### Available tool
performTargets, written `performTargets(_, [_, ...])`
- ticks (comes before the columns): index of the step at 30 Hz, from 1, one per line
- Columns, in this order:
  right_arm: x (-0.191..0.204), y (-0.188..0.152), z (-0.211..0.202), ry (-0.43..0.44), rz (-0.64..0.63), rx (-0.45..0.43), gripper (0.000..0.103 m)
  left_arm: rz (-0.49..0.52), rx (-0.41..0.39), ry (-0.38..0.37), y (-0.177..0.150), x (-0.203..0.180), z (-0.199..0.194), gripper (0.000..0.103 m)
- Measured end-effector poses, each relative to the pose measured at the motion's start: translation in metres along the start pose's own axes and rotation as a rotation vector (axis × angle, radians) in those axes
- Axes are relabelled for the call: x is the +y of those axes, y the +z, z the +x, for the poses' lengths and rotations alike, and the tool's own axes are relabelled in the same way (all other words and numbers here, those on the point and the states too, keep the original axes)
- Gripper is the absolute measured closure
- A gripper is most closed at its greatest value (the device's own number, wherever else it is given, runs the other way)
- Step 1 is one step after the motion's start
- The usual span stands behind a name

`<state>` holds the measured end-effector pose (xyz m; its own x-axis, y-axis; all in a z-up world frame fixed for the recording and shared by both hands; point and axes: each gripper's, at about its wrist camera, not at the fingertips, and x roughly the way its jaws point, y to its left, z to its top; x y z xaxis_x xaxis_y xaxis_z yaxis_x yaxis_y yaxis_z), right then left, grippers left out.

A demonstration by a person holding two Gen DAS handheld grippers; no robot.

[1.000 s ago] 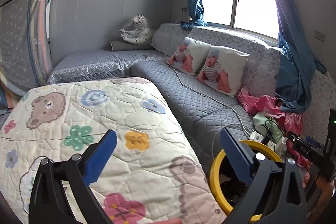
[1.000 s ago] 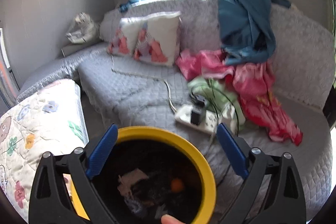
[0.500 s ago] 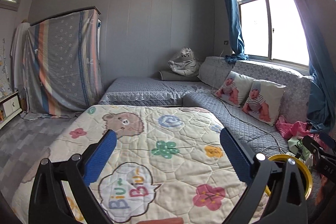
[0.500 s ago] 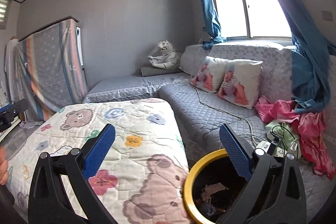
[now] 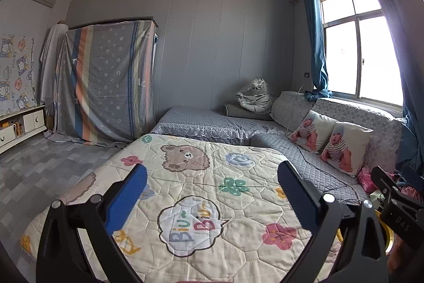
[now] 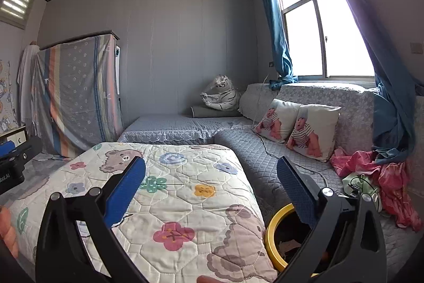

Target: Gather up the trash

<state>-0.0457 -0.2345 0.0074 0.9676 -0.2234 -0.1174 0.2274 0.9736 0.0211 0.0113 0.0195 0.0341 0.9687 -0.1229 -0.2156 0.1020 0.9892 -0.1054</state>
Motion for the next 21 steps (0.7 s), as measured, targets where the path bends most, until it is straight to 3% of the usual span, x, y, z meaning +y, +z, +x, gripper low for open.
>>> performTargets(21, [0.004,-0.011,0.007,0.031,-0.008,0.018,0.008,-0.011,0.005,-0.020,-0.004,-0.004,0.003,0.008])
